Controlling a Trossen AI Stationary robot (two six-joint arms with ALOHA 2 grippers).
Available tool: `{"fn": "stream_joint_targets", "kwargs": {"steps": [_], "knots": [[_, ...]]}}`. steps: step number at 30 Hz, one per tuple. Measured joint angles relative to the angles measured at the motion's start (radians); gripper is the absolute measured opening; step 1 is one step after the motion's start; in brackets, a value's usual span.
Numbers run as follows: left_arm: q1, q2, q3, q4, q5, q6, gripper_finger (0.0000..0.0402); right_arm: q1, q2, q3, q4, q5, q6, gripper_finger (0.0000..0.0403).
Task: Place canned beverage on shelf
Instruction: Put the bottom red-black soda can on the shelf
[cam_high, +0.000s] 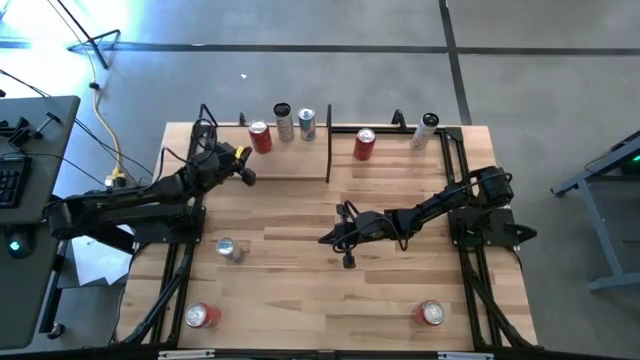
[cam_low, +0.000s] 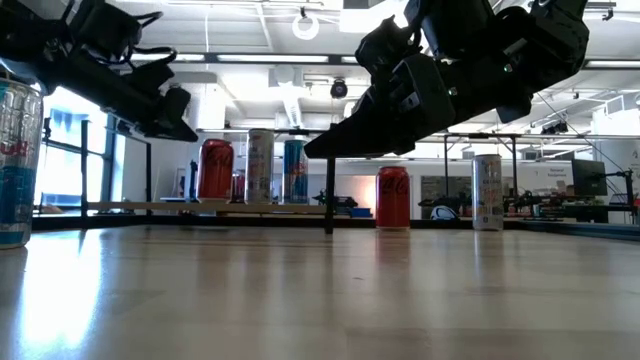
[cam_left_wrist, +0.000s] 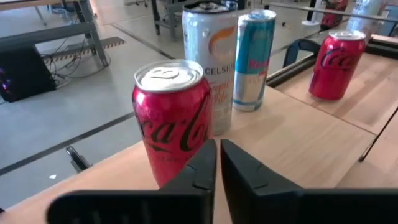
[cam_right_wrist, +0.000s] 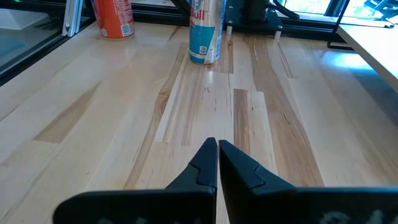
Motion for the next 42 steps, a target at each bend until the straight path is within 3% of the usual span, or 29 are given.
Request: {"fn": "stream_joint_targets", "kwargs": {"steps": [9, 26, 34, 42], "knots": [[0.0, 0.087, -0.004, 0.078, 0.116, 0.037, 0.0001, 0.0, 0.0, 0.0, 0.0, 0.0, 0.0, 0.0], [0.109, 0.34, -0.002, 0.31, 0.105, 0.072, 0.0, 0.0, 0.0, 0.0, 0.0, 0.0, -0.001, 0.0], [0.172, 0.412, -0.002, 0.424, 0.141, 0.074, 0.0, 0.0, 0.0, 0.0, 0.0, 0.001, -0.002, 0.0], [0.213, 0.495, 0.063, 0.432, 0.19, 0.097, 0.0, -0.003, 0.0, 0.0, 0.001, 0.001, -0.002, 0.0]]}}
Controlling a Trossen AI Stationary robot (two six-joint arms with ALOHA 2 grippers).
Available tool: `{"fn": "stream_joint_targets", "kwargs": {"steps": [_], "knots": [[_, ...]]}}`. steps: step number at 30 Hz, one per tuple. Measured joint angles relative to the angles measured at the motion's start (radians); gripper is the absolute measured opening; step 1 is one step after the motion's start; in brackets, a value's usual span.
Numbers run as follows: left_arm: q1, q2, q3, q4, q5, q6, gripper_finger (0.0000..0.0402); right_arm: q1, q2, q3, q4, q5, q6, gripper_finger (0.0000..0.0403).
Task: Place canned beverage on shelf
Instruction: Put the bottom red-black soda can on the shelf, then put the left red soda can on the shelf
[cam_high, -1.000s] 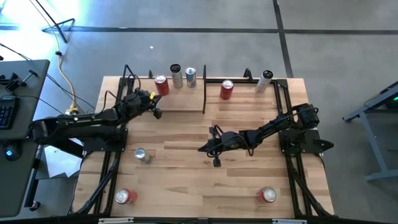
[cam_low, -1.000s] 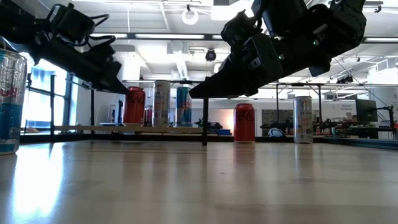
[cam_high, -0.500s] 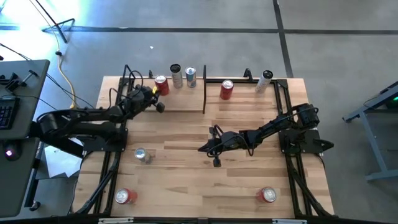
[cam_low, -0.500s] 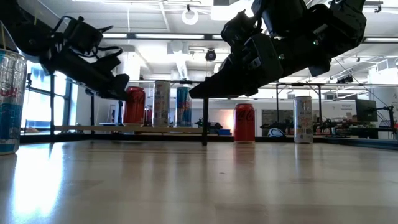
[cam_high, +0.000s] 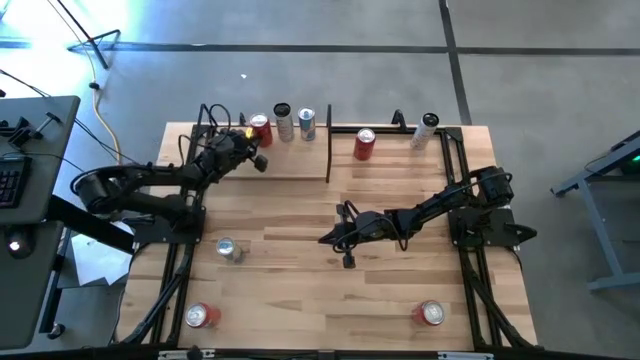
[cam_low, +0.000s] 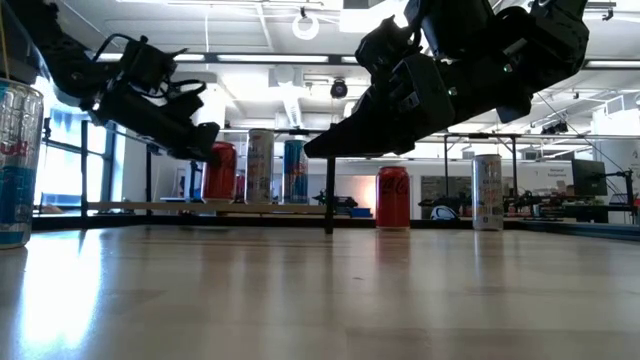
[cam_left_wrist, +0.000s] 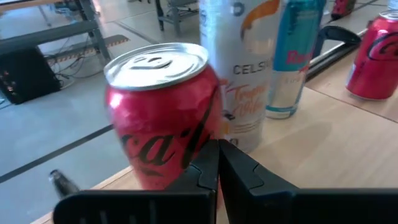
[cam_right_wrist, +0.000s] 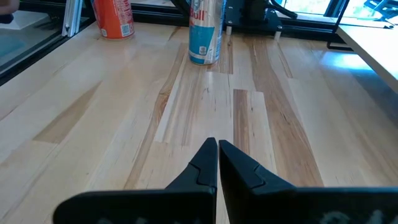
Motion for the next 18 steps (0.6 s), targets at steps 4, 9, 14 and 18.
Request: {"fn": "stream_joint_targets", "kwargs": {"steps": [4, 9, 14, 18], "knots": [[-0.003, 0.021, 0.022, -0.005, 0.021, 0.027, 0.0, -0.003, 0.0, 0.0, 0.0, 0.0, 0.02, 0.0], [-0.004, -0.006, 0.029, -0.02, 0.021, 0.034, 0.0, -0.001, 0.0, 0.0, -0.002, 0.0, 0.019, 0.0], [-0.031, -0.078, 0.029, -0.1, 0.018, 0.034, 0.0, -0.001, 0.0, 0.0, -0.005, 0.0, 0.0, 0.0], [-0.075, -0.14, 0.029, -0.145, 0.017, 0.033, 0.0, -0.002, 0.0, 0.0, -0.009, 0.0, -0.001, 0.0]]}}
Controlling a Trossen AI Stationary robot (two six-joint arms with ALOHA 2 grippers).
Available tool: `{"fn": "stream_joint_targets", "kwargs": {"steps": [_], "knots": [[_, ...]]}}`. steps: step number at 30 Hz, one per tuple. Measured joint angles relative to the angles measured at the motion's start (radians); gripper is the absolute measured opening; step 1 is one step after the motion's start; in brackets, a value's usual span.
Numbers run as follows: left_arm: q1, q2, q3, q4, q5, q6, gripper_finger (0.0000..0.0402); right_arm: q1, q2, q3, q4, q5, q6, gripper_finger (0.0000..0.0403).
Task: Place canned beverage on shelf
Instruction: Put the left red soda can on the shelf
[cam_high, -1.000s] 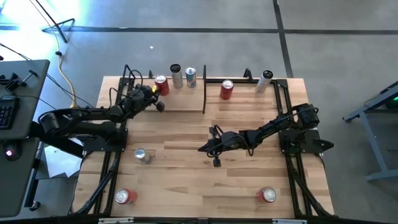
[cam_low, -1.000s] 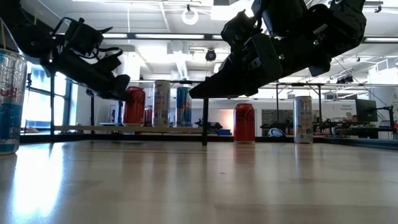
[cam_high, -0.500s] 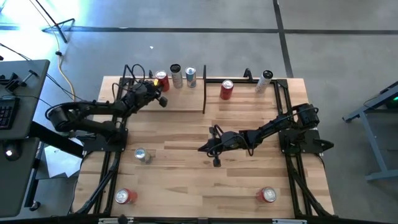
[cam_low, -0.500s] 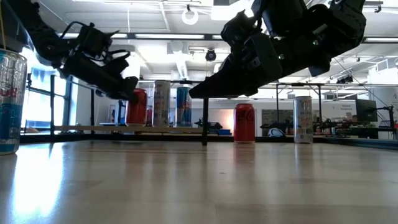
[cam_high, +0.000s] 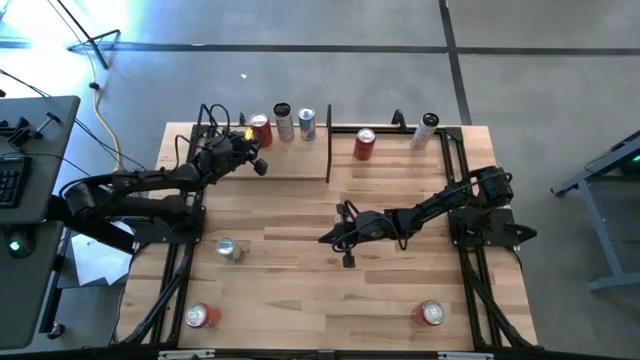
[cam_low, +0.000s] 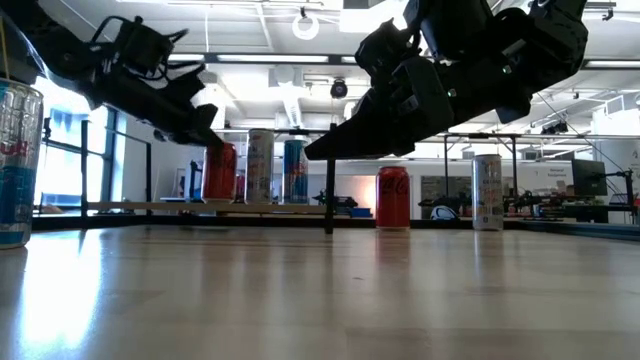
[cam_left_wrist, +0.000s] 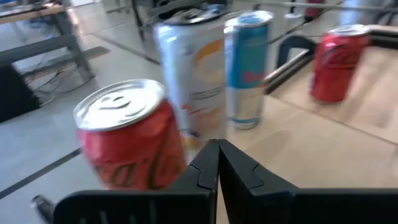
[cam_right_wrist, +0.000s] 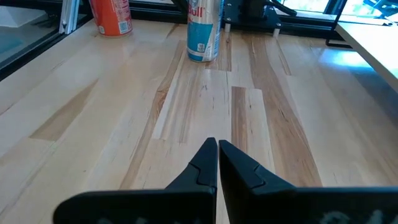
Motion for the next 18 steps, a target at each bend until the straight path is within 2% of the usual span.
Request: {"fn": "stream_joint_targets", "kwargs": {"steps": [8, 18], "knots": [[-0.13, -0.081, 0.0, -0.035, 0.0, -0.007, 0.0, 0.0, 0.0, 0.0, 0.0, 0.0, 0.0, 0.0], [-0.291, -0.105, 0.0, -0.041, -0.036, 0.017, 0.0, 0.0, 0.0, 0.0, 0.0, 0.0, -0.001, 0.0]]}}
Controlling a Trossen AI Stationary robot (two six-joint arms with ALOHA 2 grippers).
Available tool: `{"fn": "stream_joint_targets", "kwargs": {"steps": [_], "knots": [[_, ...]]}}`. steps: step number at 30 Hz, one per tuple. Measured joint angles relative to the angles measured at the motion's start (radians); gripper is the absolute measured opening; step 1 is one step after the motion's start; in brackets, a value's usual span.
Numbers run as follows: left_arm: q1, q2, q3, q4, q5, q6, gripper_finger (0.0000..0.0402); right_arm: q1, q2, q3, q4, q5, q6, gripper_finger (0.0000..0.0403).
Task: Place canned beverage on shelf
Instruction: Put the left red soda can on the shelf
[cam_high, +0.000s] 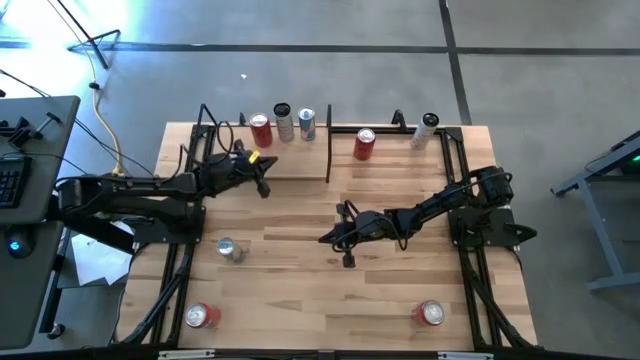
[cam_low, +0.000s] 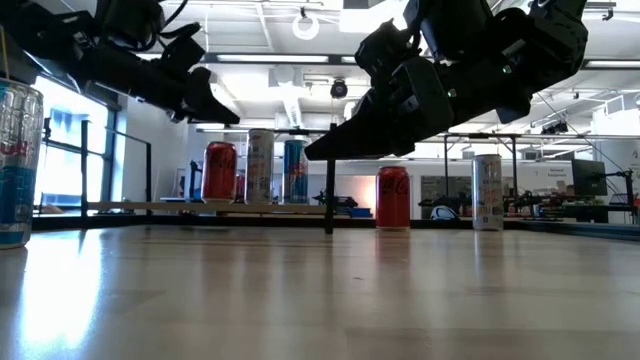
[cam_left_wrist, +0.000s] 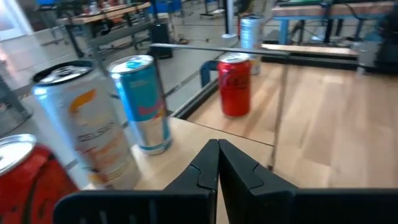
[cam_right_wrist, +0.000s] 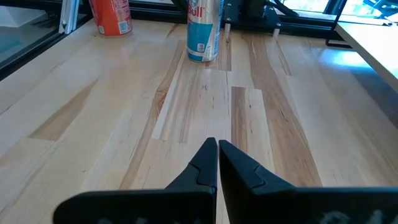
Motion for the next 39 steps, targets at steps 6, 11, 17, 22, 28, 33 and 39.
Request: {"fn": "stream_joint_targets", "kwargs": {"steps": [6, 11, 17, 22, 28, 33, 39], "knots": [[-0.061, 0.0, 0.0, -0.002, 0.029, 0.02, 0.0, 0.0, 0.0, 0.0, 0.0, 0.0, 0.0, 0.0], [-0.071, 0.0, 0.0, -0.009, 0.037, -0.001, 0.0, 0.0, 0.0, 0.0, 0.0, 0.0, -0.007, 0.0], [-0.071, 0.0, -0.001, -0.009, 0.04, -0.007, 0.0, 0.0, 0.0, 0.0, 0.0, 0.0, -0.007, 0.0], [-0.07, 0.0, -0.001, -0.009, 0.04, -0.006, 0.0, 0.0, 0.0, 0.0, 0.0, 0.0, -0.007, 0.0], [-0.07, 0.0, -0.001, -0.009, 0.04, -0.007, 0.0, 0.0, 0.0, 0.0, 0.0, 0.0, -0.007, 0.0], [-0.07, 0.0, -0.001, -0.009, 0.04, -0.013, 0.0, 0.0, 0.0, 0.0, 0.0, 0.0, -0.018, 0.0], [-0.07, 0.0, -0.001, -0.009, 0.04, -0.013, 0.0, 0.005, 0.0, 0.0, -0.001, 0.0, -0.015, 0.0]]}}
